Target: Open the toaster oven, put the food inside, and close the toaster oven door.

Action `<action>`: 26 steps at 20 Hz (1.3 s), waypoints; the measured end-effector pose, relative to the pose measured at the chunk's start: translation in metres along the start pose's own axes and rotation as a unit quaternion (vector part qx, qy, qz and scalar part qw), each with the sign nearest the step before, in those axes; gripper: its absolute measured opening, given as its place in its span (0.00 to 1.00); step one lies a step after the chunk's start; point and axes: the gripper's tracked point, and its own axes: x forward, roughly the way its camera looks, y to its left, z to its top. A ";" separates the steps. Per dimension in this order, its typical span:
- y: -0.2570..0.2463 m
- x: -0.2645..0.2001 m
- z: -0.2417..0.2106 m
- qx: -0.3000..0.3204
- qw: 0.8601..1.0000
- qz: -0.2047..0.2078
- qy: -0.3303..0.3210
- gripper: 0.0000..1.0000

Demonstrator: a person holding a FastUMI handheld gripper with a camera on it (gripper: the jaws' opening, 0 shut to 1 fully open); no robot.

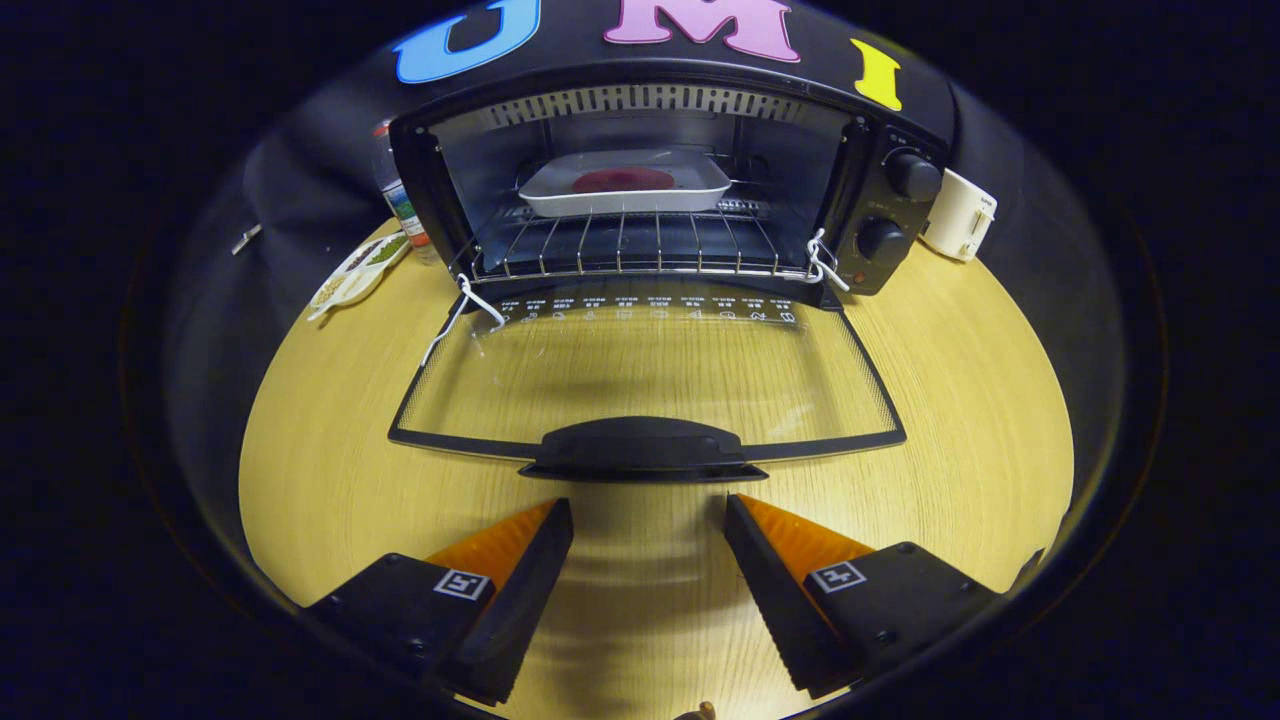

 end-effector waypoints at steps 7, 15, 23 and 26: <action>0.001 -0.002 0.007 0.028 1.000 -0.006 0.004 0.99; 0.001 -0.039 0.026 0.036 0.999 0.003 -0.018 0.99; 0.001 -0.107 0.085 0.070 0.988 0.029 -0.131 0.99; -0.011 -0.134 0.089 0.056 0.985 0.025 -0.163 0.99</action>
